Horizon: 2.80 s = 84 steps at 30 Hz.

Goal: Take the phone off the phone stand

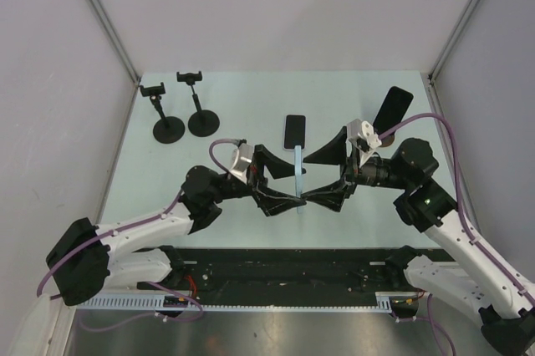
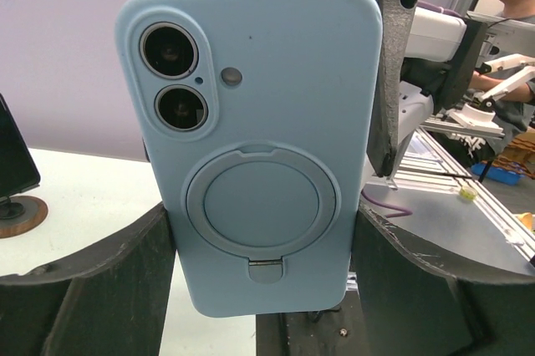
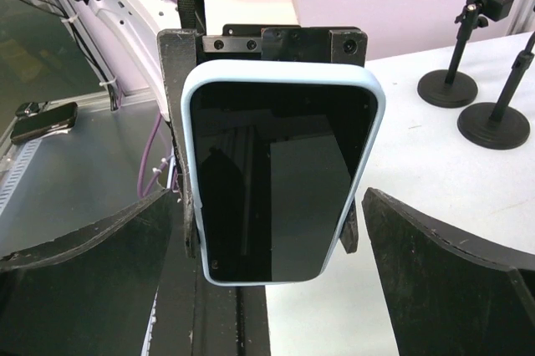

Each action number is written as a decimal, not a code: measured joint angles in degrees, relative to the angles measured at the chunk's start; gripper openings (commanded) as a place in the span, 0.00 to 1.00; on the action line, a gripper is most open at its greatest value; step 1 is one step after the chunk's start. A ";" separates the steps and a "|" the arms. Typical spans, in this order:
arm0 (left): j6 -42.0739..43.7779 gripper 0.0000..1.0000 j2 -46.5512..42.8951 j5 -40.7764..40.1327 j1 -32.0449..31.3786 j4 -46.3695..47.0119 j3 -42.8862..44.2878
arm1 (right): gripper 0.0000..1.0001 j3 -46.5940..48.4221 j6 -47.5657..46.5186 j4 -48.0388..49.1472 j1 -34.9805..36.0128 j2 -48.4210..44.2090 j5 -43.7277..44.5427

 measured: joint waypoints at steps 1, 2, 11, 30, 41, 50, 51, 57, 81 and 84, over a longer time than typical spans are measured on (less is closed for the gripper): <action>0.00 0.00 0.07 0.24 -0.07 0.00 0.04 | 1.00 -0.13 0.20 0.57 0.11 0.11 -0.02; 0.00 0.00 0.13 0.44 -0.13 0.00 0.09 | 1.00 -0.13 0.46 0.98 0.26 0.26 -0.02; 0.02 0.01 0.22 1.09 -0.66 0.02 0.44 | 1.00 -0.13 0.87 2.14 2.03 0.76 1.79; 0.00 0.09 0.04 1.42 -0.63 0.00 0.44 | 0.40 -0.94 1.40 4.00 3.52 3.21 0.98; 0.17 0.99 -0.04 -1.22 -0.72 0.15 -0.13 | 0.02 -0.96 2.80 4.66 1.38 3.80 -0.52; 1.27 1.00 -5.51 -18.03 -0.42 -0.74 -4.55 | 0.00 1.53 3.87 -4.04 -7.02 9.60 11.69; 1.66 1.00 -7.13 -20.70 -0.42 -2.29 -4.94 | 0.00 2.78 3.69 -6.08 -7.43 11.37 14.08; 4.04 1.00 -18.01 -37.64 -0.42 -21.20 -3.48 | 0.00 11.10 2.32 -16.13 -7.96 22.32 28.89; 27.52 1.00 -42.77 -73.02 0.11 -67.19 11.32 | 0.01 58.38 1.99 -40.87 -12.98 80.96 60.39; 28.63 1.00 -42.03 -72.28 2.78 -68.17 9.40 | 0.02 62.95 1.95 -42.99 -13.18 84.87 60.57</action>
